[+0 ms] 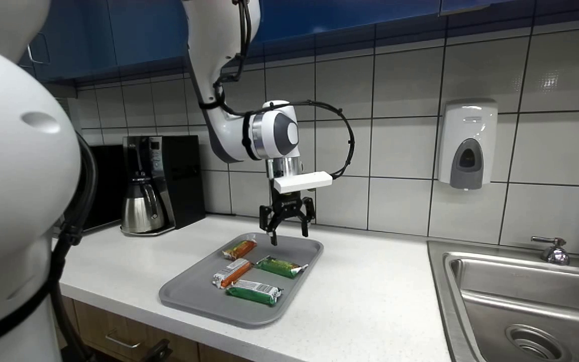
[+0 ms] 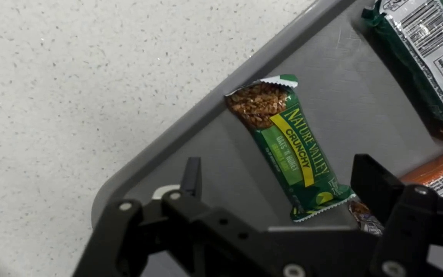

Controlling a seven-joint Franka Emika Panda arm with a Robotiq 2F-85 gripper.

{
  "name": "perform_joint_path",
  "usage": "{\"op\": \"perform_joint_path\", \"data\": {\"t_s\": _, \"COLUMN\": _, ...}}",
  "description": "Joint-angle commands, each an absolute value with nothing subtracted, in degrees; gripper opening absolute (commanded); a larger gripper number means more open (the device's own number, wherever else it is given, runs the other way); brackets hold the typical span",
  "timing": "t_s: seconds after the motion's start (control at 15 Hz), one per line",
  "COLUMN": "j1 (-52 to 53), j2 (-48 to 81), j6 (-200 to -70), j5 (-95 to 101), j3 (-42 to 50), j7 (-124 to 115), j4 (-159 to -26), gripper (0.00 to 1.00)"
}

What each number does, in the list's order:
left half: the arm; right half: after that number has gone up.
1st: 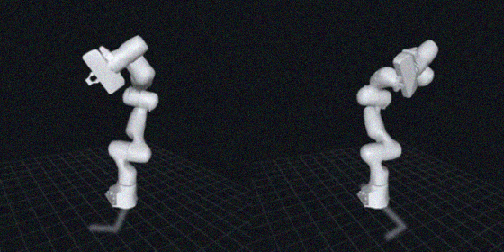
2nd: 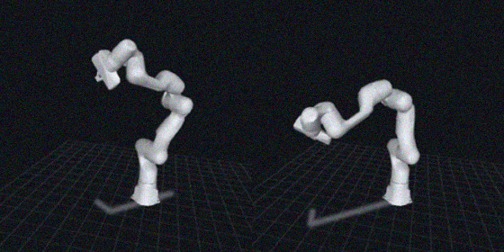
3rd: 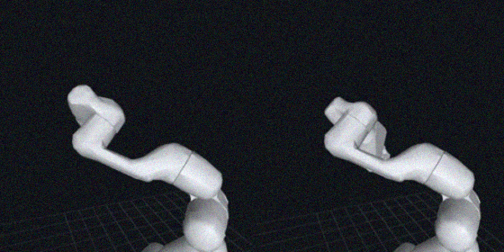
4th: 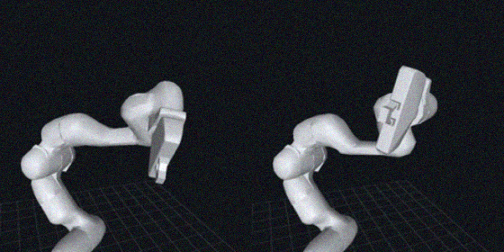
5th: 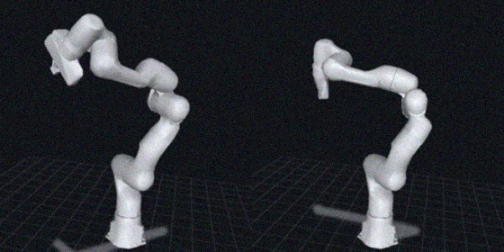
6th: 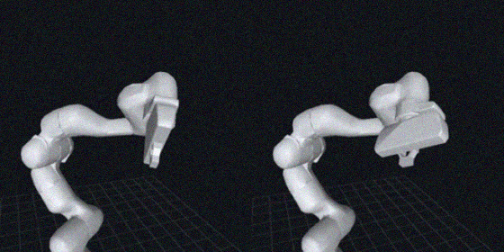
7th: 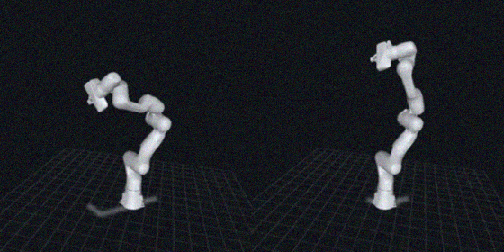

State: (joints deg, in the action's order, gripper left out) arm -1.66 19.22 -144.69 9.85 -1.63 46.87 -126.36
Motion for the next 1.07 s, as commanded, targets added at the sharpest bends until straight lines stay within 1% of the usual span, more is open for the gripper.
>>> {"op": "perform_joint_path", "data": {"t_s": 0.0, "j1": -1.9, "j2": 21.4, "j6": -145.5, "j5": 12.3, "j3": -2.6, "j7": 47.9, "j4": -124.1, "gripper": 1.0}}
{"op": "perform_joint_path", "data": {"t_s": 1.0, "j1": -1.4, "j2": 24.2, "j6": -147.9, "j5": 17.7, "j3": -3.5, "j7": 51.9, "j4": -124.6, "gripper": 1.0}}
